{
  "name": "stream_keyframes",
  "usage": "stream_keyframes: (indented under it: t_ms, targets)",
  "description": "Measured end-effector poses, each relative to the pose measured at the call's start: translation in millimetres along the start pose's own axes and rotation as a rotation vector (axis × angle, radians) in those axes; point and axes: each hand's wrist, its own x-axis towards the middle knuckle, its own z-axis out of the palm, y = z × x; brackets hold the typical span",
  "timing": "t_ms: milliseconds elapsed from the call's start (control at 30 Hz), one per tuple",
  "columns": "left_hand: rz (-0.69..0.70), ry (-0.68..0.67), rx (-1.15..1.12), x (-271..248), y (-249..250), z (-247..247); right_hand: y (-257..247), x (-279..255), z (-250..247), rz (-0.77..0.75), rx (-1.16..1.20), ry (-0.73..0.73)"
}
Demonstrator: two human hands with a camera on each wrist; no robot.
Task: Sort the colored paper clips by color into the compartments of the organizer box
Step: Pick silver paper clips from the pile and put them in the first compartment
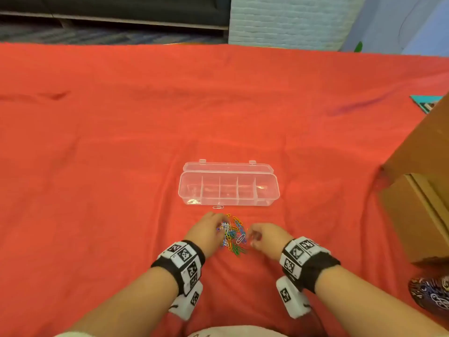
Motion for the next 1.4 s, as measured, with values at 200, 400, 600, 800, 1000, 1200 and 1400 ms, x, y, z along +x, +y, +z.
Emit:
stream_keyframes:
  t_ms: [200, 400, 600, 800, 1000, 1200, 1400]
  targets:
    - [-0.097, -0.035, 0.036, 26, -7, 8, -2, 26, 10, -0.004, -0.003, 0.061]
    - [-0.099, -0.064, 0.053, 35, -13, 17, 7, 36, 25, 0.006, -0.059, 0.04]
    - [-0.097, -0.048, 0.027, 37, -17, 20, 10, 38, 25, 0.001, -0.065, 0.016]
    - [-0.102, -0.048, 0.052, 32, -25, 17, 7, 38, 18, 0.044, 0.126, 0.164]
    - [-0.106, -0.036, -0.025, 20, -30, 9, -15, 49, 19, 0.038, 0.27, 0.144]
    - [-0.098, 0.035, -0.061, 12, -33, -4, -29, 59, 16, 0.13, 0.205, 0.194]
    - [-0.101, 0.027, -0.17, 9, -44, -16, -33, 62, 26, 0.187, 0.13, 0.195]
